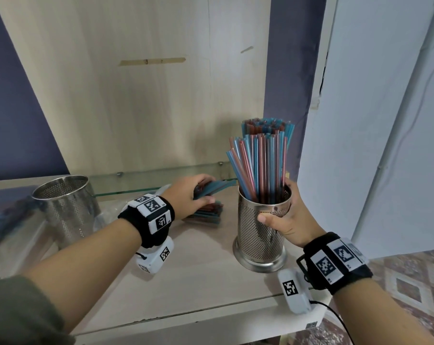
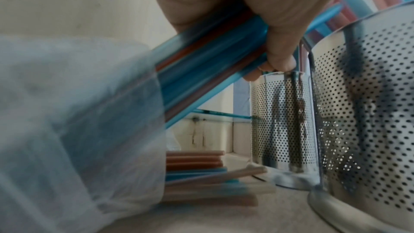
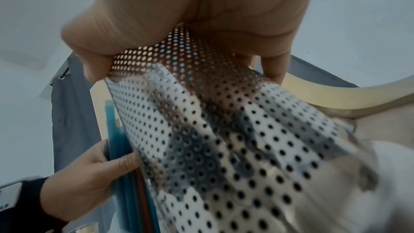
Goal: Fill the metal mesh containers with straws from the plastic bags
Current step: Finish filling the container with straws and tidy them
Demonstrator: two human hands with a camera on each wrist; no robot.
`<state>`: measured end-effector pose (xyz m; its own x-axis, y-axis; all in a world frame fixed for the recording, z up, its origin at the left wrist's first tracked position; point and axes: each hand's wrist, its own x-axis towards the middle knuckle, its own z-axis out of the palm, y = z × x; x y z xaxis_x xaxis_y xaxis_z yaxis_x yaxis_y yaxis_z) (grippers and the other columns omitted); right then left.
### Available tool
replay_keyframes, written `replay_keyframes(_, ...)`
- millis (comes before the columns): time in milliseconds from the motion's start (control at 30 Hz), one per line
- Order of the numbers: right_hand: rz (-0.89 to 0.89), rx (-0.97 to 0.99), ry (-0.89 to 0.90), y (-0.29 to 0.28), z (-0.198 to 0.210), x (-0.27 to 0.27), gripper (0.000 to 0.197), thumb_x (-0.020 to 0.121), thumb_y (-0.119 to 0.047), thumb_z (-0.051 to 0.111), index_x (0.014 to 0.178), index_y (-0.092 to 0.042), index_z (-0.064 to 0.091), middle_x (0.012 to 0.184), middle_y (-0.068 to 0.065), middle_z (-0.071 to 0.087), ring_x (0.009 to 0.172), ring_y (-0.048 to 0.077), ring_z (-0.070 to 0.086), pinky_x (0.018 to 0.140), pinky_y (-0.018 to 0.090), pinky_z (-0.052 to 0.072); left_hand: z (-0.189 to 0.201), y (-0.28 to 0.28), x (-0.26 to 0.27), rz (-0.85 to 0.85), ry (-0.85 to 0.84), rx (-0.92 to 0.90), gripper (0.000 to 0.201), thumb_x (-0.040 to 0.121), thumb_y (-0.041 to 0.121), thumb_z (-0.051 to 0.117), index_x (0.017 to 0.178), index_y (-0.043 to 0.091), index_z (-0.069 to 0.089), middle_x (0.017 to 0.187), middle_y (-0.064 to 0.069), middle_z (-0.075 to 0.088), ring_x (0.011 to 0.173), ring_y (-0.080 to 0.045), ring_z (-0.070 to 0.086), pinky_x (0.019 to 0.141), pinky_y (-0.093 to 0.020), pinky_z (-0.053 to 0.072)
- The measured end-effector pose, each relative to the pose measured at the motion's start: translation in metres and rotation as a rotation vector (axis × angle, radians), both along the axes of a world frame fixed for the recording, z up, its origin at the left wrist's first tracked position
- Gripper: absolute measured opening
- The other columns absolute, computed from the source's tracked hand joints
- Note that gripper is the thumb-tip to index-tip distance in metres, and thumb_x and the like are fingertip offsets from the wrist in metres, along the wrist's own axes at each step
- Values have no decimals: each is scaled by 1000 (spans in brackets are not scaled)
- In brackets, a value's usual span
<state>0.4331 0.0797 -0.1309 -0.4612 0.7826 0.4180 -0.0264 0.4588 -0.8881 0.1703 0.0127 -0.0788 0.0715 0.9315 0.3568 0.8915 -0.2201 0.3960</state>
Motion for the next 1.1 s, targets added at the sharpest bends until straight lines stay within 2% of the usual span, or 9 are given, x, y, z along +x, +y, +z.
replay_keyframes(67, 7, -2, 1, 1, 0, 0, 122, 46, -62, 91, 142, -21, 29, 131, 1, 58, 124, 17, 58, 107, 45, 46, 3, -5, 3, -35, -73, 64, 45, 88, 24, 71, 130, 20, 56, 110, 12, 59, 100, -9, 57, 84, -17, 40)
replay_keyframes(167, 8, -4, 9, 1, -1, 0, 117, 46, -62, 91, 140, -26, 30, 132, 2, 58, 124, 15, 58, 106, 40, 47, 16, -17, 12, -67, -180, 152, 36, 86, 20, 72, 118, 27, 57, 101, 13, 62, 88, -1, 59, 78, -6, 39)
replay_keyframes(267, -6, 2, 18, 1, 0, -1, 115, 45, -65, 90, 136, -29, 31, 131, 1, 58, 123, 14, 58, 104, 34, 47, 40, -32, 23, -117, -288, 267, 28, 85, 23, 73, 97, 40, 53, 84, 12, 64, 78, 0, 62, 73, -13, 46)
replay_keyframes(367, -40, 19, 28, -2, -1, -5, 112, 45, -62, 91, 135, -27, 33, 130, -1, 56, 122, 13, 58, 102, 31, 49, 64, -46, 34, -133, -366, 390, 19, 82, 33, 69, 94, 37, 56, 86, -1, 67, 83, -17, 65, 77, -28, 52)
replay_keyframes(533, -118, 53, 54, -13, -5, -21, 108, 53, -38, 92, 139, -20, 28, 126, -10, 56, 116, 3, 59, 98, 26, 51, 102, -68, 48, -225, -531, 478, 21, 82, 30, 75, 96, 29, 59, 86, 10, 65, 84, -2, 66, 77, -18, 53)
replay_keyframes(633, -183, 71, 69, -23, -5, -30, 98, 61, -21, 93, 134, -24, 29, 123, -10, 56, 113, -4, 58, 91, 13, 49, 121, -76, 48, -278, -638, 508, 18, 84, 33, 71, 97, 27, 61, 79, 8, 66, 80, -13, 66, 79, -29, 53)
replay_keyframes(733, -258, 108, 83, -32, -3, -37, 96, 61, -21, 93, 131, -29, 28, 122, -14, 56, 112, -8, 55, 88, 3, 44, 138, -80, 44, -340, -815, 560, 15, 85, 26, 69, 97, 21, 60, 75, 7, 65, 74, -16, 64, 77, -37, 52)
replay_keyframes(900, -298, 131, 102, -37, -2, -39, 96, 60, -22, 94, 130, -29, 29, 119, -19, 55, 108, -17, 52, 85, -2, 40, 162, -88, 41, -467, -1104, 597, 7, 95, 11, 56, 96, 17, 58, 73, 7, 62, 72, -10, 62, 70, -32, 51)
replay_keyframes(1100, -292, 131, 97, -37, -2, -39, 97, 59, -24, 94, 130, -31, 28, 118, -21, 54, 107, -20, 52, 86, 0, 41, 150, -64, 54, -407, -1279, 627, 9, 96, 8, 56, 93, 16, 58, 76, 3, 60, 71, -13, 60, 77, -36, 48)
